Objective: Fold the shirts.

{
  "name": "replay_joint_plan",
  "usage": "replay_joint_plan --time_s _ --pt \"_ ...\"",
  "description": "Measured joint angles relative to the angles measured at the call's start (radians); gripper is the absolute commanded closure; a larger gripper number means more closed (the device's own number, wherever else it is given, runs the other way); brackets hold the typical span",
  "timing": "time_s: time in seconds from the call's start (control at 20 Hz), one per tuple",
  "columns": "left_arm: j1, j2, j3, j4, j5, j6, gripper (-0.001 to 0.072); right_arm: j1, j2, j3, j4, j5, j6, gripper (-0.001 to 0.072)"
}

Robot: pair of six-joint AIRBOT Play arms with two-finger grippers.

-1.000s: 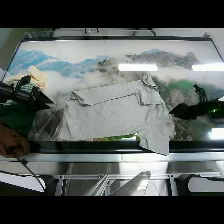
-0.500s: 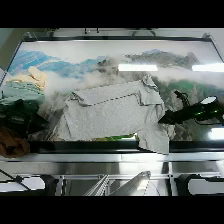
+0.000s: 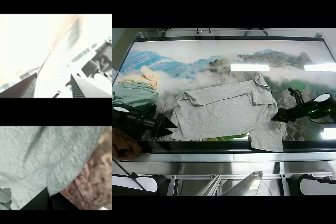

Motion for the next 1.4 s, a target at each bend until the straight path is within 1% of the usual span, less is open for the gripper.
replay_joint_plan --time_s 0.05,0.1,0.2,0.25,0.3,0.35,0.5,0.65,0.7,0.85,0.95,1.1,1.2,1.3,1.4 --pt "-0.025 -0.018 0.016 -0.014 0.000 0.010 0.0248 0.000 0.002 0.000 0.010 0.005 0.000 0.0694" --pt "-0.050 -0.034 0.033 -0.025 -0.003 0.018 0.0298 0.000 0.003 0.001 0.019 0.010 0.000 0.0694" --pt "-0.093 -0.061 0.056 -0.021 -0.002 0.025 0.0474 0.000 0.005 0.003 0.031 0.019 0.000 0.0694" --pt "-0.111 -0.075 0.064 -0.031 -0.010 0.032 0.0504 0.000 0.008 0.003 0.036 0.023 0.000 0.0694" --pt "-0.126 -0.087 0.069 -0.040 -0.024 0.037 0.0553 0.000 0.014 0.003 0.038 0.026 0.000 0.0694" --pt "-0.140 -0.097 0.071 -0.046 -0.039 0.039 0.0698 0.000 0.020 0.003 0.040 0.031 0.000 0.0694" --pt "-0.165 -0.101 0.076 -0.043 -0.064 0.047 0.0697 -0.003 0.057 0.005 0.043 0.050 0.000 0.0695" --pt "-0.154 -0.061 0.075 -0.022 -0.064 0.059 0.0696 -0.032 0.124 0.011 0.045 0.076 0.000 0.0695" --pt "-0.137 -0.032 0.076 -0.018 -0.094 0.058 0.0696 -0.051 0.155 0.018 0.045 0.093 0.000 0.0695" --pt "-0.082 0.072 0.077 -0.077 -0.193 0.050 0.0695 -0.126 0.260 0.047 0.086 0.136 0.008 0.0695" --pt "-0.047 0.149 0.078 -0.182 -0.256 0.059 0.0696 -0.175 0.348 0.069 0.180 0.165 -0.009 0.0695" --pt "-0.005 0.288 0.078 -0.443 -0.283 0.085 0.0696 -0.229 0.495 0.118 0.353 0.188 -0.042 0.0695" --pt "0.013 0.386 0.086 -0.649 -0.317 0.096 0.0696 -0.252 0.603 0.171 0.458 0.187 -0.065 0.0695" --pt "0.030 0.481 0.132 -0.827 -0.341 0.103 0.0696 -0.264 0.713 0.245 0.537 0.132 -0.092 0.0696" --pt "0.051 0.562 0.211 -0.941 -0.352 0.102 0.0689 -0.270 0.805 0.325 0.560 0.061 -0.115 0.0696"
